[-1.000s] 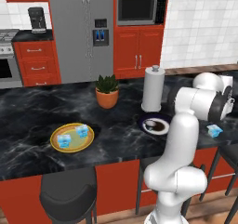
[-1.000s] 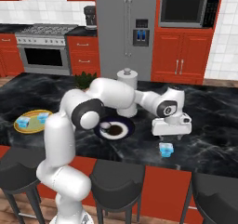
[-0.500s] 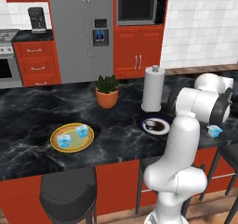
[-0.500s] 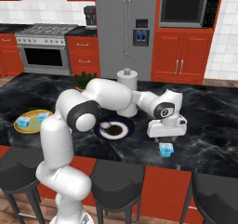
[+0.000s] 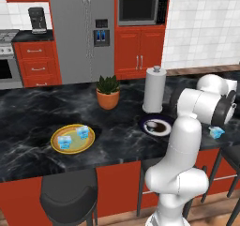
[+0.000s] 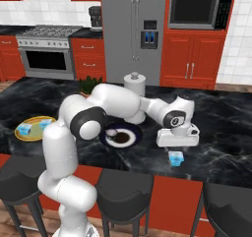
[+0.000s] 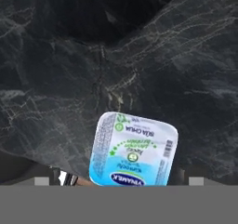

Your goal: Place two yogurt containers on each plate.

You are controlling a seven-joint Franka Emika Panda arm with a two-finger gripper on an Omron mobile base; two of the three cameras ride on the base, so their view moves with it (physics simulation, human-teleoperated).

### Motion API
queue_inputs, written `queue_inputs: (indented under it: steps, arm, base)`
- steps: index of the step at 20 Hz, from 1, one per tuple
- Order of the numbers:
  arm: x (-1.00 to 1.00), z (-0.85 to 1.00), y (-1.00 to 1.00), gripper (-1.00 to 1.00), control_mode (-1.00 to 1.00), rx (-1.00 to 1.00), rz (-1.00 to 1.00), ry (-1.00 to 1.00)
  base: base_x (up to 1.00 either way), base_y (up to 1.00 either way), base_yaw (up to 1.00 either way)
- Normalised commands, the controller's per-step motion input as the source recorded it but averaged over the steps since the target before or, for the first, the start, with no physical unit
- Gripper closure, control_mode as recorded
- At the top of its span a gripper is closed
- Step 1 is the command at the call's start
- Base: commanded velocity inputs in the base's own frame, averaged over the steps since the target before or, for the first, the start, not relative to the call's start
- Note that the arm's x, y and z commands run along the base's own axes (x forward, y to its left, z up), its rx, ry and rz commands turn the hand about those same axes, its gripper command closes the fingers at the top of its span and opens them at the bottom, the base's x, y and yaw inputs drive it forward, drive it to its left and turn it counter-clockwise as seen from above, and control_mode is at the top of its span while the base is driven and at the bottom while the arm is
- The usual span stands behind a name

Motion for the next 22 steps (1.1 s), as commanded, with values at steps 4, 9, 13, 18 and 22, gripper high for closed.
queue_inputs:
  steps: [4,9,13,18,22]
  arm:
    - [-0.16,-0.16,-0.04,-1.0,-1.0,0.0,-0.05,0.0]
    - [-0.02,-0.21,-0.03,-1.0,-1.0,-0.02,0.0,0.0]
    - [0.02,-0.2,0.0,-1.0,-1.0,-0.04,0.0,0.0]
    - [0.03,-0.12,0.0,-1.0,-1.0,-0.05,0.0,0.0]
    - [0.08,-0.17,0.0,-1.0,-1.0,-0.03,0.0,0.0]
  base:
    - [0.0,0.0,0.0]
    - [0.0,0.0,0.0]
    - [0.0,0.0,0.0]
    - [0.0,0.0,0.0]
    - [0.0,0.0,0.0]
